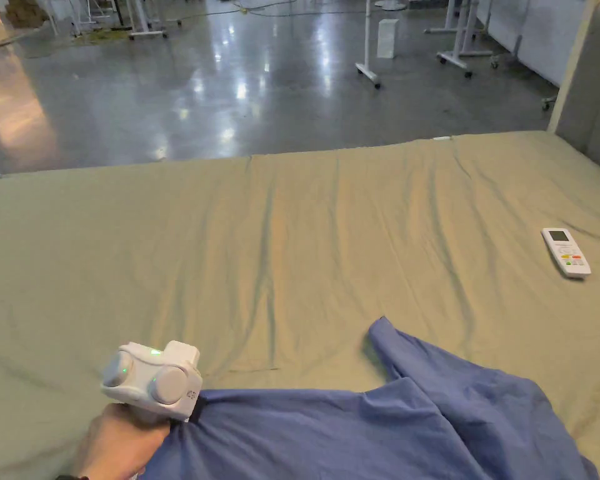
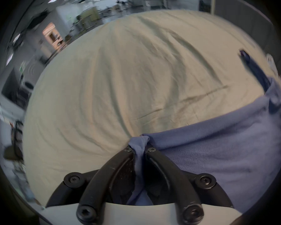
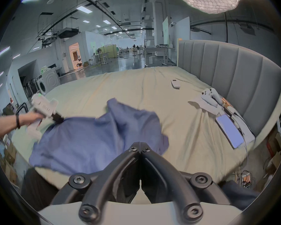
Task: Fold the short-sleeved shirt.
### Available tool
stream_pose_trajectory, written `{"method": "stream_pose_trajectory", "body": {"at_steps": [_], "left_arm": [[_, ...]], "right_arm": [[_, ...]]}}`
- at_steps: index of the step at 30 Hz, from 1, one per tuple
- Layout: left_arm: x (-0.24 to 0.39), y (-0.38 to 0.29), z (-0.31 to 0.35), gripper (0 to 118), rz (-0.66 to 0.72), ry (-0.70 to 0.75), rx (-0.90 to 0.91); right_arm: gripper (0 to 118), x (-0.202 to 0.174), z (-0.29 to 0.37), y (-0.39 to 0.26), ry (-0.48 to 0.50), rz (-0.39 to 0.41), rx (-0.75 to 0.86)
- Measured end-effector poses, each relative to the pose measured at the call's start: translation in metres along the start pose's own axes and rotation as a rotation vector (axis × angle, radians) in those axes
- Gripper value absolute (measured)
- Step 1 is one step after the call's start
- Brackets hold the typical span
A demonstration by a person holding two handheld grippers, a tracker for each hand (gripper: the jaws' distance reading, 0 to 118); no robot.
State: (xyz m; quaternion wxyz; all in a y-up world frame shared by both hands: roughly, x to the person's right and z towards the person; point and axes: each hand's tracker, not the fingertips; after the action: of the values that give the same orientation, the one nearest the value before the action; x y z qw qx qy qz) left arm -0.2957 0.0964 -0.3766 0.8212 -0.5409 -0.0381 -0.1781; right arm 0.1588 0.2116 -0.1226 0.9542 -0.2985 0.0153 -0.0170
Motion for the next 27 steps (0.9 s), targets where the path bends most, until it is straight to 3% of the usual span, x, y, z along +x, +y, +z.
{"method": "stream_pose_trajectory", "body": {"at_steps": [1, 2, 4, 5, 7, 10, 12, 14, 18, 22, 24, 25, 26, 27], "left_arm": [[0.003, 0.004, 0.001, 10, -0.039, 0.009, -0.021], [0.003, 0.009, 0.000, 10, -0.049, 0.012, -0.042], [0.000, 0.016, -0.001, 10, -0.013, -0.002, -0.068], [-0.003, 0.018, -0.001, 10, 0.012, -0.016, -0.083], [-0.008, 0.020, 0.001, 10, 0.027, -0.041, -0.095], [-0.014, 0.017, 0.002, 10, 0.047, -0.071, -0.093], [-0.036, 0.024, -0.014, 10, 0.057, -0.095, -0.083], [-0.040, 0.021, -0.014, 10, 0.081, -0.112, -0.070], [-0.027, 0.005, -0.009, 10, 0.055, -0.100, -0.008], [-0.024, -0.004, -0.005, 10, 0.080, -0.090, 0.028], [-0.019, -0.005, -0.003, 10, 0.062, -0.077, 0.041], [-0.017, -0.006, -0.002, 10, 0.061, -0.065, 0.048], [-0.014, -0.007, 0.000, 9, 0.067, -0.051, 0.055], [-0.013, -0.010, 0.004, 9, 0.070, -0.048, 0.065]], "right_arm": [[9, 0.007, -0.020, 0.014, 0.018, -0.022, -0.019], [30, 0.015, -0.044, 0.029, 0.055, -0.046, -0.068], [94, 0.023, -0.089, 0.059, 0.081, -0.053, -0.132], [102, 0.026, -0.115, 0.068, 0.082, -0.064, -0.192], [102, 0.029, -0.155, 0.077, 0.033, -0.042, -0.302], [96, 0.036, -0.199, 0.084, 0.058, -0.011, -0.317], [96, 0.036, -0.221, 0.085, -0.006, 0.042, -0.352], [96, 0.038, -0.242, 0.084, -0.010, 0.099, -0.378], [95, 0.045, -0.275, 0.066, -0.030, 0.073, -0.497], [72, 0.037, -0.264, 0.056, -0.012, 0.110, -0.429], [45, 0.036, -0.258, 0.056, 0.007, 0.100, -0.412], [15, 0.036, -0.256, 0.057, 0.007, 0.109, -0.394], [4, 0.036, -0.253, 0.059, -0.007, 0.120, -0.371], [4, 0.036, -0.249, 0.061, -0.010, 0.120, -0.356]]}}
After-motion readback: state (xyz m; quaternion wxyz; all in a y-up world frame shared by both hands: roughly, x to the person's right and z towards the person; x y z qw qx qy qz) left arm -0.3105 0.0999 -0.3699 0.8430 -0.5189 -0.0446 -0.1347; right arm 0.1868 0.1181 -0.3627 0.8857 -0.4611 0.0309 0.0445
